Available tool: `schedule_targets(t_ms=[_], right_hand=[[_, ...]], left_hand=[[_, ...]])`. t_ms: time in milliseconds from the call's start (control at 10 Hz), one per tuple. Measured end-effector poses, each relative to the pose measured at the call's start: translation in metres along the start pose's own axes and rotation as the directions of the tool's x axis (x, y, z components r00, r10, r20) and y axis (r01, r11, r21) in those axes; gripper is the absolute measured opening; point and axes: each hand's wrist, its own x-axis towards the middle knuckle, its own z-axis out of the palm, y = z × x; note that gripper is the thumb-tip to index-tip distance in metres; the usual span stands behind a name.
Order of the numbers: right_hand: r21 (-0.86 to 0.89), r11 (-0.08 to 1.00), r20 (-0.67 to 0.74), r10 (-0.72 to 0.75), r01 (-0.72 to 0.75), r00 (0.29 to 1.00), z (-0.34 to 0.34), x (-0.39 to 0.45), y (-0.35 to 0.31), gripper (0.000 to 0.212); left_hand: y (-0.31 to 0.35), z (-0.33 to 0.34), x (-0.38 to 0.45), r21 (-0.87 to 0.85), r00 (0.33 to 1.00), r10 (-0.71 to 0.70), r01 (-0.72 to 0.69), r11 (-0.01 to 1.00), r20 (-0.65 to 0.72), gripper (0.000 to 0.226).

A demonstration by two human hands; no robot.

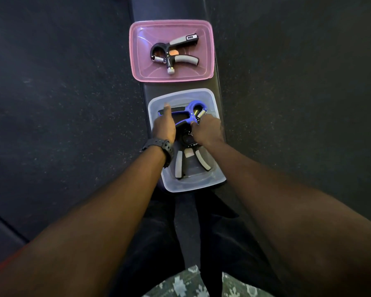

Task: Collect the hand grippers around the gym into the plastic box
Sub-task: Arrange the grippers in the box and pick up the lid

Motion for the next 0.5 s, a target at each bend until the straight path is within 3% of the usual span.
schedule_targets(t_ms=[100,200,300,500], right_hand=[[0.266,0.961,0.102,-0.103,0.072,0.989,-0.047,0.011,-0.023,0.036],[0.533,0.841,0.110,-0.173,0.089,0.979,-0.084,0.021,-0.047,0.034],[0.553,0.813,-0.038,-0.198,0.186,0.979,-0.120,0.045,-0.087,0.035],[0.494,0.847,0.002,-0.225,0.195,0.974,-0.125,0.077,-0.111,0.036]], left_hand=[[0.033,-0.009,-0.007,-0.022,0.984,0.174,-0.174,0.984,-0.025,0.057],[0.069,-0.013,-0.011,-0.099,0.965,0.263,-0.261,0.960,0.011,0.051],[0.123,-0.013,-0.006,-0.181,0.940,0.334,-0.318,0.931,0.070,0.049],[0.160,-0.008,0.022,-0.135,0.948,0.276,-0.256,0.957,0.161,0.060]])
